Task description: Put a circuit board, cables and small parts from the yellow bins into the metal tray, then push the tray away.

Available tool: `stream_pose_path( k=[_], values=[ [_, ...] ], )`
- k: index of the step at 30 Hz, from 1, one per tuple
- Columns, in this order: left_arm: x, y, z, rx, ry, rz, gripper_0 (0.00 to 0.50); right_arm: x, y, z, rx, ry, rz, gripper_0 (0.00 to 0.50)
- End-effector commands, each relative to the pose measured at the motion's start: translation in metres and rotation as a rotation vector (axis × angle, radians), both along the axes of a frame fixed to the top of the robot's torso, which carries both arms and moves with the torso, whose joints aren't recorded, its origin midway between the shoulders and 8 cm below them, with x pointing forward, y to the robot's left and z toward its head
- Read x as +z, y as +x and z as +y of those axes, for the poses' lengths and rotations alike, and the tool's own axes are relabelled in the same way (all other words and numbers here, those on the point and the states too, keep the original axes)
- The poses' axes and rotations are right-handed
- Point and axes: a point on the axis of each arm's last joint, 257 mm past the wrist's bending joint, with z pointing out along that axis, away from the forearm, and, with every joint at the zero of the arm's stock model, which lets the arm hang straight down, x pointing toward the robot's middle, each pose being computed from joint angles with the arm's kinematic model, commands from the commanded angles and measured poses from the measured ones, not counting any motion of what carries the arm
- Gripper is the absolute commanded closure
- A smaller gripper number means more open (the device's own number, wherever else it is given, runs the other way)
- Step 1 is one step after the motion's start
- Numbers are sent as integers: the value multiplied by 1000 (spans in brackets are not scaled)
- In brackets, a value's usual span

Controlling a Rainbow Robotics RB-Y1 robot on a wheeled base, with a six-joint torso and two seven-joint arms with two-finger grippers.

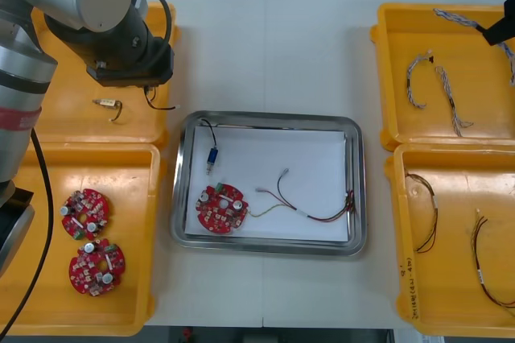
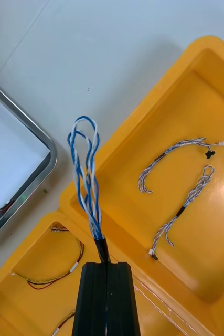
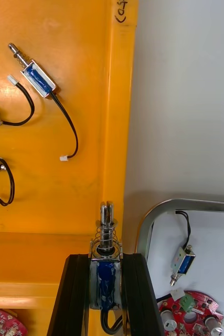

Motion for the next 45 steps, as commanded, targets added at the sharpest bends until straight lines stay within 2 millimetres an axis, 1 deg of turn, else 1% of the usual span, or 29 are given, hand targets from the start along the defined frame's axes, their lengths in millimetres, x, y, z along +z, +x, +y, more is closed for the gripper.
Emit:
stream_pose_path(
  k=[1, 2, 4, 7, 9, 14, 19, 24, 28, 35, 39, 45],
  values=[
    [3, -4, -15, -17, -19, -15, 497, -22, -24, 71, 96, -13, 21, 500],
    [3, -4, -15, -17, -19, -15, 497, -24, -26, 76, 104, -16, 23, 500],
    [3, -4, -15, -17, -19, -15, 497, -35, -36, 93, 152, -39, 36, 500],
    [3, -4, -15, -17, -19, -15, 496, -53, -48, 106, 206, -85, 71, 500],
    [3, -4, -15, -17, -19, -15, 498, -68, -57, 113, 248, -121, 99, 500],
    [3, -4, -15, -17, -19, -15, 497, -89, -66, 123, 292, -167, 141, 500],
    [3, -4, -15, -17, -19, -15, 497, -98, -63, 137, 318, -224, 127, 500],
    [3, -4, -15, -17, -19, -15, 497, -103, -52, 162, 336, -257, 102, 500],
    [3, -4, -15, -17, -19, -15, 497, -104, -42, 175, 338, -258, 67, 500],
    [3, -4, -15, -17, -19, -15, 498, -121, -29, 199, 376, -295, -7, 500],
    [3, -4, -15, -17, -19, -15, 497, -131, -27, 205, 395, -315, -13, 500],
    [3, -4, -15, -17, -19, -15, 498, -144, -10, 207, 459, -336, -30, 500]
  ],
)
